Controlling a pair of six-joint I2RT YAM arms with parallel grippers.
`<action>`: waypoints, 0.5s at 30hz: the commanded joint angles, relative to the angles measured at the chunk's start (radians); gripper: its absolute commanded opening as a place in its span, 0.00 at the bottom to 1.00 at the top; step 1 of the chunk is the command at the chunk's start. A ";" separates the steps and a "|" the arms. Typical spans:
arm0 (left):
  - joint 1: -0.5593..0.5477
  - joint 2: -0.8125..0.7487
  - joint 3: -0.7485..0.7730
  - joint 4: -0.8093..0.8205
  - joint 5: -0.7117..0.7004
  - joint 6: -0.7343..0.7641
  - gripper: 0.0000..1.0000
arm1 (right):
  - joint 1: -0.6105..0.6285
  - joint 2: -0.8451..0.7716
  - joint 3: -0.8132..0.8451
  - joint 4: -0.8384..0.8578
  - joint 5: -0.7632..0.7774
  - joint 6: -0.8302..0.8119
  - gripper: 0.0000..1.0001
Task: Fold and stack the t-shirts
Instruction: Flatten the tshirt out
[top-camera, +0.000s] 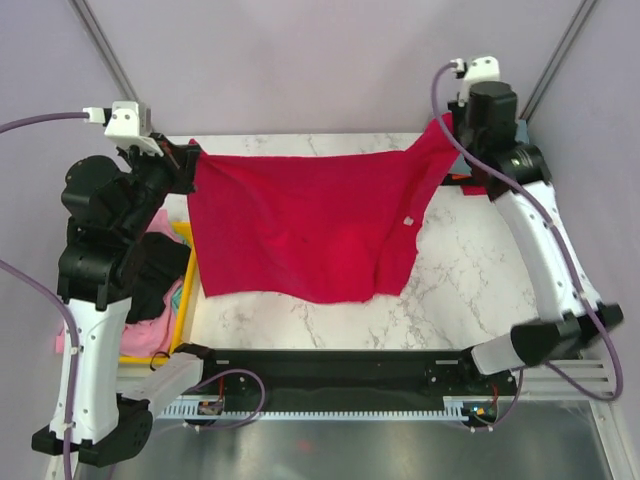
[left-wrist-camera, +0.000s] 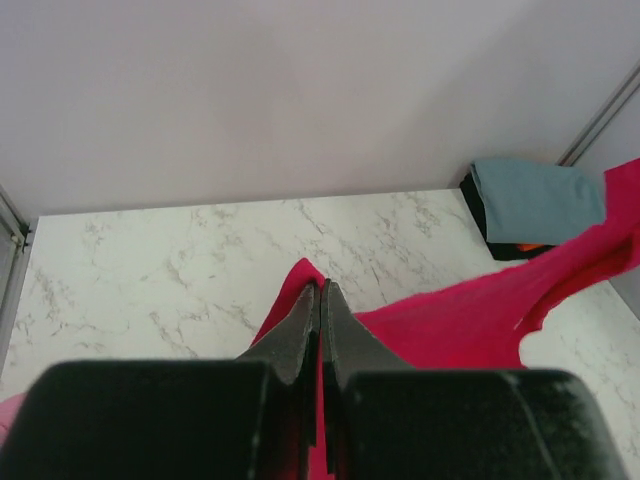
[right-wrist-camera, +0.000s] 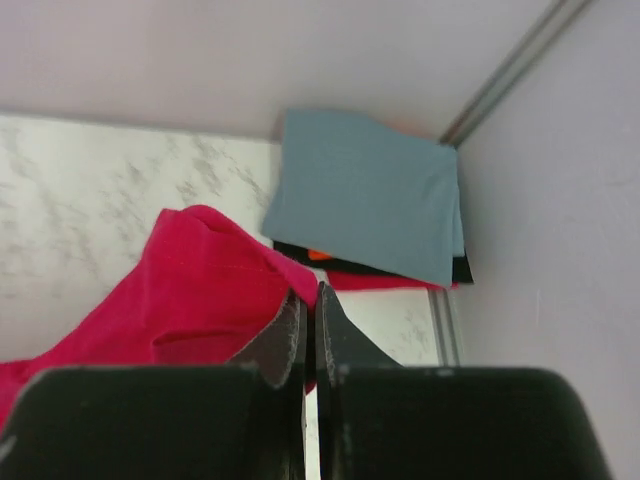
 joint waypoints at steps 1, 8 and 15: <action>0.000 -0.094 0.024 0.048 -0.008 0.058 0.02 | 0.033 -0.384 -0.047 0.232 -0.198 0.020 0.00; 0.000 -0.255 -0.012 0.131 0.072 0.049 0.02 | 0.033 -0.677 -0.097 0.271 -0.312 -0.048 0.00; 0.000 -0.312 0.037 0.191 0.103 0.086 0.02 | 0.031 -0.677 0.041 0.250 -0.425 -0.038 0.00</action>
